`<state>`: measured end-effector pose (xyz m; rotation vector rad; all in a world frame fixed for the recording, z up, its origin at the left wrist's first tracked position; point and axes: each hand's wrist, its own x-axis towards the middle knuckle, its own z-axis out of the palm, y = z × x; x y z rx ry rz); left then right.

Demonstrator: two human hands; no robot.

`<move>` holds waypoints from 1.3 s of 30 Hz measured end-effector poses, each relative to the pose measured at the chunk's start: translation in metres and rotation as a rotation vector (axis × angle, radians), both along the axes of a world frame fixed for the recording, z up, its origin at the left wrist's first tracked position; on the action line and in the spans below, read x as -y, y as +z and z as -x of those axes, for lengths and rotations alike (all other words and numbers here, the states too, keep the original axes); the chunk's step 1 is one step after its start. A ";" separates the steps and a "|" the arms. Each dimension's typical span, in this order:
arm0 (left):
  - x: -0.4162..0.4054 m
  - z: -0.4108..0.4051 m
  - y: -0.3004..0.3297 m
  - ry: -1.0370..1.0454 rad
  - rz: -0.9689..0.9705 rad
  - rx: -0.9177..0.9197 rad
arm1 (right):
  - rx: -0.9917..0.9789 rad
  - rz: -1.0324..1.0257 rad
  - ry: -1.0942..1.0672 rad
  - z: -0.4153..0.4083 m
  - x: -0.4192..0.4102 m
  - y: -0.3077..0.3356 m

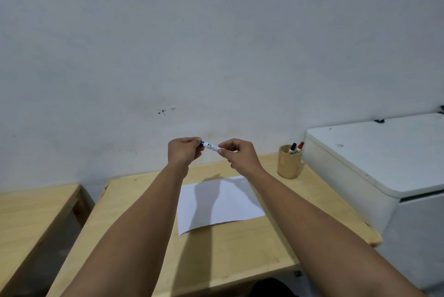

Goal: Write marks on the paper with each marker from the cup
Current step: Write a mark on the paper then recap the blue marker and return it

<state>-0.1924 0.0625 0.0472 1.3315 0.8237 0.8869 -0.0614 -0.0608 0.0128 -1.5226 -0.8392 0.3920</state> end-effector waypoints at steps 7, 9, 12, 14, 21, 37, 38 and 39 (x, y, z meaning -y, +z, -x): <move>0.007 -0.034 0.018 -0.014 -0.031 0.006 | 0.089 0.028 -0.053 -0.015 0.011 0.024; 0.016 -0.047 0.027 -0.084 -0.065 0.029 | 0.213 0.157 -0.010 -0.031 0.016 0.036; 0.033 -0.076 0.044 -0.234 -0.083 0.102 | 0.445 0.352 0.001 -0.059 0.022 0.058; 0.044 -0.098 0.048 -0.300 -0.049 0.149 | 0.497 0.352 -0.090 -0.083 0.026 0.072; 0.058 -0.168 -0.013 -0.447 -0.350 -0.267 | 0.452 0.363 -0.369 -0.176 0.044 0.083; 0.088 -0.262 -0.110 -0.595 -0.354 -0.351 | 0.345 0.726 -0.319 -0.228 0.058 0.009; 0.088 -0.263 -0.110 -0.587 -0.356 -0.347 | 0.328 0.703 -0.304 -0.229 0.059 0.008; 0.089 -0.263 -0.109 -0.583 -0.362 -0.349 | 0.306 0.669 -0.289 -0.231 0.062 0.008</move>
